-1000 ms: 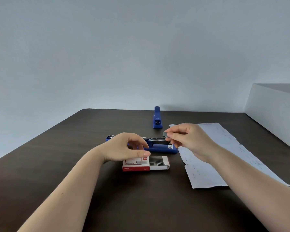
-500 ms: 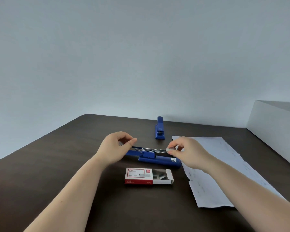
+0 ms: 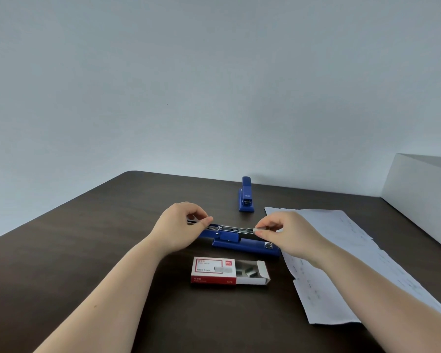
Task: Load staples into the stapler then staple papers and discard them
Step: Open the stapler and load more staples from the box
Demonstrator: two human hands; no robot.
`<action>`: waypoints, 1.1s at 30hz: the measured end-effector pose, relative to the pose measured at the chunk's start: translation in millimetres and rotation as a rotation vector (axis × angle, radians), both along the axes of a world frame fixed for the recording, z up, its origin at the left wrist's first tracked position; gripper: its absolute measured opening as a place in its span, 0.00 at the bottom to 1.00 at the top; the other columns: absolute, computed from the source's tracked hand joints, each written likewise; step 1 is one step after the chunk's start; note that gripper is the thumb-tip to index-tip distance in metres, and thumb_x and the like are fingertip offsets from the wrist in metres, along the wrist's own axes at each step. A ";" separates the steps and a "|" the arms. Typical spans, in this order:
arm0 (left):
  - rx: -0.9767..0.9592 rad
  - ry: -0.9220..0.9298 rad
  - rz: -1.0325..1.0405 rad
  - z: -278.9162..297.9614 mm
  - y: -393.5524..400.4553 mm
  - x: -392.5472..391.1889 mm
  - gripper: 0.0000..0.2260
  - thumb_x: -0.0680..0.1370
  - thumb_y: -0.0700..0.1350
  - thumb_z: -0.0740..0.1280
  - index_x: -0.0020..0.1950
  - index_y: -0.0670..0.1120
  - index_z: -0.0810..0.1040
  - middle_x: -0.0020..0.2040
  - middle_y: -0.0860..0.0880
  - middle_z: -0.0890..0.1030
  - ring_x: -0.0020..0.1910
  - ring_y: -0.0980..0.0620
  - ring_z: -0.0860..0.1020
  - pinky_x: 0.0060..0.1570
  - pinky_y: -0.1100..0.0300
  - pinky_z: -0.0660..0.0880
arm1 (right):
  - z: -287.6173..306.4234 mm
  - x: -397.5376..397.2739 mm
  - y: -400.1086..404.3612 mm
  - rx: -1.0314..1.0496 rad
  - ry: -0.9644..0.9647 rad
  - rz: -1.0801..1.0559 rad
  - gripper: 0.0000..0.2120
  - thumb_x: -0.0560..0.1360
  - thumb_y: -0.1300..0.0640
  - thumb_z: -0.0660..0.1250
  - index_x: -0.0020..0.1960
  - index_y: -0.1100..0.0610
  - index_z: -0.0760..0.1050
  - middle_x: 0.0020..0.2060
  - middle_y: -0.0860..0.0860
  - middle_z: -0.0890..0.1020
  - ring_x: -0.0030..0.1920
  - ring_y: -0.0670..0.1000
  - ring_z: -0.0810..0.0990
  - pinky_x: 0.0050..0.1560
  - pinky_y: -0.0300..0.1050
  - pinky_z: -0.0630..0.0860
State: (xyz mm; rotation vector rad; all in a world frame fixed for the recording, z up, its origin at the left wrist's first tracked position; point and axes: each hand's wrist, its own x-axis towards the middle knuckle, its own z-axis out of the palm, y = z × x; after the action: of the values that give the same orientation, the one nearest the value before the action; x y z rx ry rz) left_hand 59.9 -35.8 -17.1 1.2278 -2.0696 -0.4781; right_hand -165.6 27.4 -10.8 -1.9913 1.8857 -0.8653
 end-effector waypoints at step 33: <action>0.175 0.555 -0.021 20.7 5.1 -12.5 0.21 0.68 0.46 0.77 0.59 0.53 0.76 0.50 0.54 0.82 0.52 0.56 0.79 0.50 0.63 0.73 | -4.3 -9.4 7.8 0.051 -0.447 -0.032 0.17 0.80 0.44 0.53 0.51 0.50 0.77 0.46 0.46 0.84 0.50 0.46 0.80 0.44 0.38 0.74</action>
State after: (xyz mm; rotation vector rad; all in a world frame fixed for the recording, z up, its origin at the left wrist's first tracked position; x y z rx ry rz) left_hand 47.4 -30.7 3.7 1.0219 -1.5914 -0.9113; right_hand -175.0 35.2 -15.1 -1.5750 1.6638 -1.1450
